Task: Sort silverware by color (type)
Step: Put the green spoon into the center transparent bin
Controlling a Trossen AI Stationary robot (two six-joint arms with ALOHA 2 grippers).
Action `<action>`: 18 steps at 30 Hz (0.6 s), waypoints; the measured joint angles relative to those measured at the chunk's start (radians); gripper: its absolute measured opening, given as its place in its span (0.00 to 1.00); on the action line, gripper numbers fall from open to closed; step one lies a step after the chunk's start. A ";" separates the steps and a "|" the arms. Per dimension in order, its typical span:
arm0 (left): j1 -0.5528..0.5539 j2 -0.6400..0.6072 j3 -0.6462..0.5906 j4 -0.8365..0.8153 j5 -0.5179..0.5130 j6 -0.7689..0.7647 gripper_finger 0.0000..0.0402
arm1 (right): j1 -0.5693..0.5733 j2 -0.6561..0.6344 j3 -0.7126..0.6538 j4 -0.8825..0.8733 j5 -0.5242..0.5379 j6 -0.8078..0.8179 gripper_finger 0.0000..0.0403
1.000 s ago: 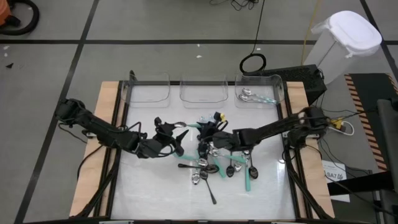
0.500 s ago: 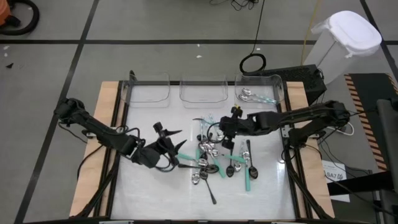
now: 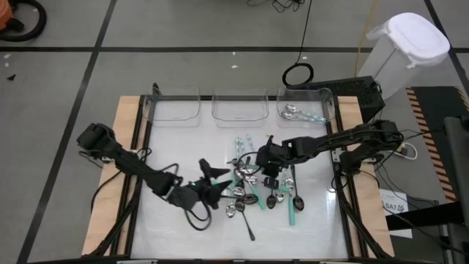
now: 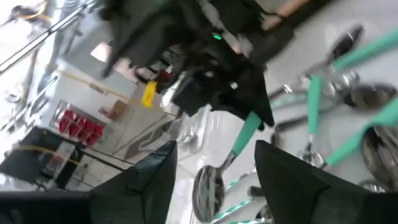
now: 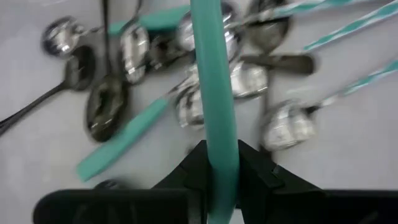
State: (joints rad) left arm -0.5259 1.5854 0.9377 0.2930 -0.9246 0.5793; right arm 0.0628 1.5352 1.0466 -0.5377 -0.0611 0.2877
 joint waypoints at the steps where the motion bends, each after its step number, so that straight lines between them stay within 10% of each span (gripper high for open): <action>1: 0.005 0.028 0.030 -0.026 0.015 0.013 0.58 | 0.000 0.001 0.000 0.001 -0.001 0.000 0.11; 18: 0.120 0.519 0.612 -0.643 -0.156 0.045 0.74 | -0.016 -0.001 0.000 0.005 -0.154 0.004 0.12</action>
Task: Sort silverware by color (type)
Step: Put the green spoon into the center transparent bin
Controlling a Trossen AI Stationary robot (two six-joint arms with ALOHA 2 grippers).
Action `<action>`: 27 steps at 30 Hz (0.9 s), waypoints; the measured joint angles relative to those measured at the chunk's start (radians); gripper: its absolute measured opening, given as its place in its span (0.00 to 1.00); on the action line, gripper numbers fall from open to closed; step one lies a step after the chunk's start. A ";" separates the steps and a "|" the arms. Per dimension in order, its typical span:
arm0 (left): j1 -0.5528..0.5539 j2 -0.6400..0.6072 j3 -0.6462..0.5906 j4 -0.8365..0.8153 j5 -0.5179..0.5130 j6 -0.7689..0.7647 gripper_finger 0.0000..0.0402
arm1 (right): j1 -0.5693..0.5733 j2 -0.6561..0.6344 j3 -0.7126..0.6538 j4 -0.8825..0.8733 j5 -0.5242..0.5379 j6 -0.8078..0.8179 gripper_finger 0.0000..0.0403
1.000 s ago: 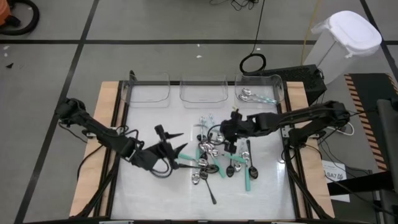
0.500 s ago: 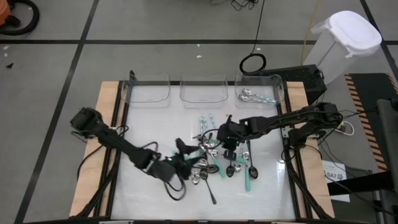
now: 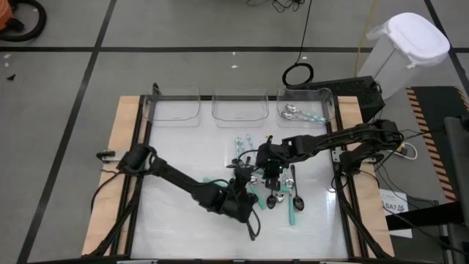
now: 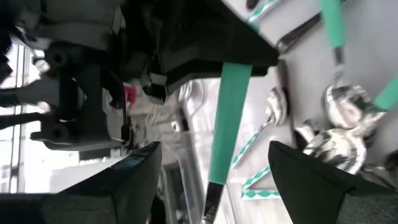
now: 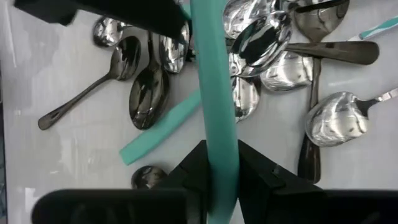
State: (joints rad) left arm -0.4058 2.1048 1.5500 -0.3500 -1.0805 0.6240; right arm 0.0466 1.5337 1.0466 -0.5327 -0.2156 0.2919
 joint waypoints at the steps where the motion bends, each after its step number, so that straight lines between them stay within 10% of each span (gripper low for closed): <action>1: 0.004 0.002 0.001 -0.003 -0.004 -0.002 0.74 | 0.000 0.000 0.000 0.000 0.000 0.000 0.12; 27: 0.020 0.002 0.002 -0.129 0.036 -0.061 0.08 | -0.001 0.000 0.000 -0.004 -0.039 -0.042 0.14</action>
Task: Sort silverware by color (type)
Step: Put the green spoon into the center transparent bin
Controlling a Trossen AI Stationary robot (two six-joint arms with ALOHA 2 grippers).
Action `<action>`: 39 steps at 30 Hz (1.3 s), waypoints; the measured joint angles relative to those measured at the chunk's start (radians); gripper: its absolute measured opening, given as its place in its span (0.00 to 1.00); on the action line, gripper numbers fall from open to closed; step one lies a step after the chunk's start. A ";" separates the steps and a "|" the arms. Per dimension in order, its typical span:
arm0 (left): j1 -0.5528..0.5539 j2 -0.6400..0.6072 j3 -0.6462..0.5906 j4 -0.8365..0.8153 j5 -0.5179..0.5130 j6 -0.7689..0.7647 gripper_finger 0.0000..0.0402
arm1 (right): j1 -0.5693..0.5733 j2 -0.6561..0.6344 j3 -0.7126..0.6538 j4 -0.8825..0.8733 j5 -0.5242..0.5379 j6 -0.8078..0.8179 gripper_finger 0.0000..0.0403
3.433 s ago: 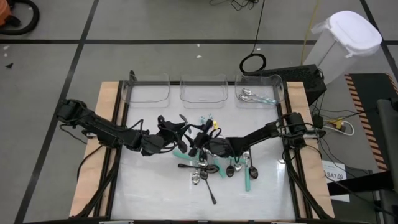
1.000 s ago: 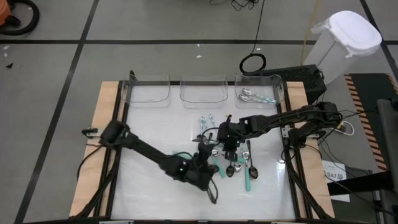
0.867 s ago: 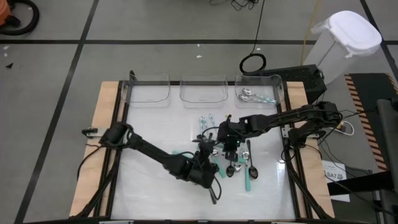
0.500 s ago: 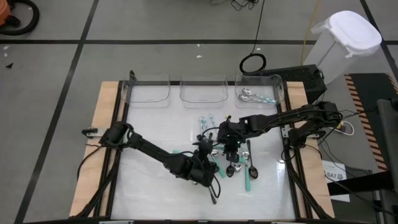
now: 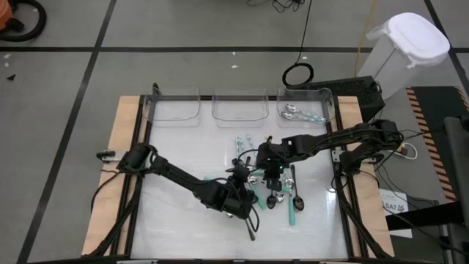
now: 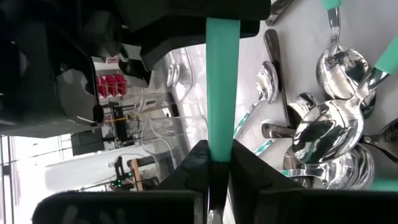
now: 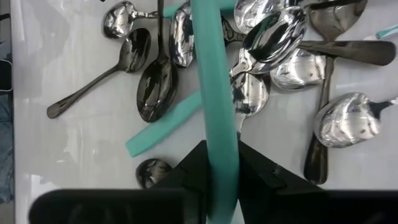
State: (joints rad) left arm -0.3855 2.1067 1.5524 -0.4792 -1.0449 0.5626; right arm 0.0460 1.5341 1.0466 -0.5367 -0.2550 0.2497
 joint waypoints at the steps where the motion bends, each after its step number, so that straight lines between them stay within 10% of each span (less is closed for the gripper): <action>1: 0.000 0.000 0.000 -0.003 0.001 -0.007 0.08 | 0.000 0.000 0.000 0.001 0.018 0.000 0.16; 18: 0.071 -0.024 0.188 -0.690 0.247 -0.681 0.08 | 0.088 -0.113 0.007 -0.033 0.256 -0.111 0.50; 25: 0.067 -0.072 0.185 -0.671 0.342 -0.697 0.08 | 0.245 -0.218 -0.116 0.137 0.577 -0.187 0.50; 33: 0.076 -0.101 0.177 -0.509 0.510 -0.627 0.08 | 0.370 -0.224 -0.348 0.668 0.730 -0.530 0.50; 39: 0.091 -0.094 0.140 -0.386 0.627 -0.621 0.08 | 0.442 -0.162 -0.373 0.742 0.815 -0.789 0.50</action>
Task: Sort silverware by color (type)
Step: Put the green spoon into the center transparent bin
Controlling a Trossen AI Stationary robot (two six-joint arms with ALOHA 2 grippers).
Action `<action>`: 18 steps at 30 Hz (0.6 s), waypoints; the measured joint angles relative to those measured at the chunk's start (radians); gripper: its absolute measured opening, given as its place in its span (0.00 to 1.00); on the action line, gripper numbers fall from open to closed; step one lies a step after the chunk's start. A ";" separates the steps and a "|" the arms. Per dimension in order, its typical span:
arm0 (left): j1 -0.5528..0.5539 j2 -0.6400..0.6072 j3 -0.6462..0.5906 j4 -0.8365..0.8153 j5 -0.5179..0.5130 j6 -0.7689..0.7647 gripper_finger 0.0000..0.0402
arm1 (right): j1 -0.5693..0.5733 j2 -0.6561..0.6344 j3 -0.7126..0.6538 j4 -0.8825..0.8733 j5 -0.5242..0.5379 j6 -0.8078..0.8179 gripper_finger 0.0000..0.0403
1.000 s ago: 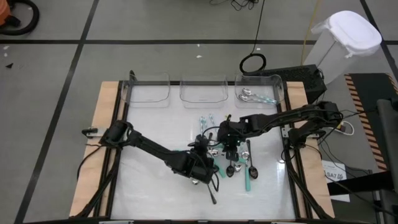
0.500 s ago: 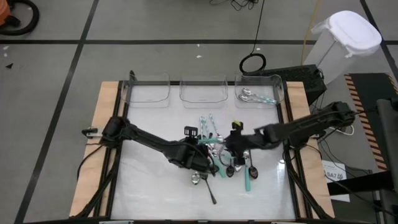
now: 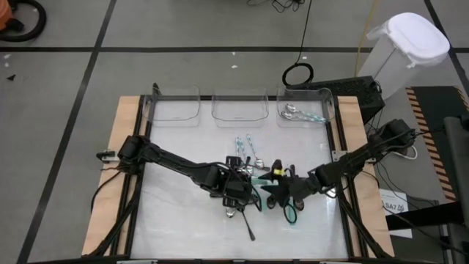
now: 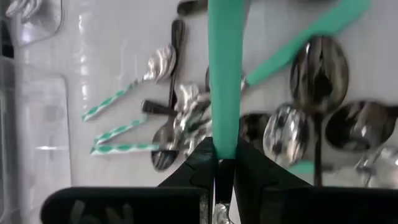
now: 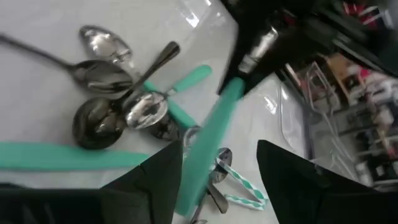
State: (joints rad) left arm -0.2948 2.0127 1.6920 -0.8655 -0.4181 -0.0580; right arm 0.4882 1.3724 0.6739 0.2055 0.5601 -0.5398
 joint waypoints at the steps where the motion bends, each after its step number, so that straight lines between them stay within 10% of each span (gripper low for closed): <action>1: 0.005 -0.002 0.000 0.003 0.006 -0.010 0.08 | 0.012 0.006 0.000 0.003 0.010 -0.002 0.50; 18: 0.061 -0.031 -0.001 0.087 0.224 -0.070 0.08 | 0.150 0.013 0.000 -0.014 0.198 -0.206 0.50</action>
State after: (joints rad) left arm -0.2333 1.9819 1.6909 -0.7787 -0.1936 -0.1276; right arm 0.6380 1.3857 0.6739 0.1913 0.7577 -0.7460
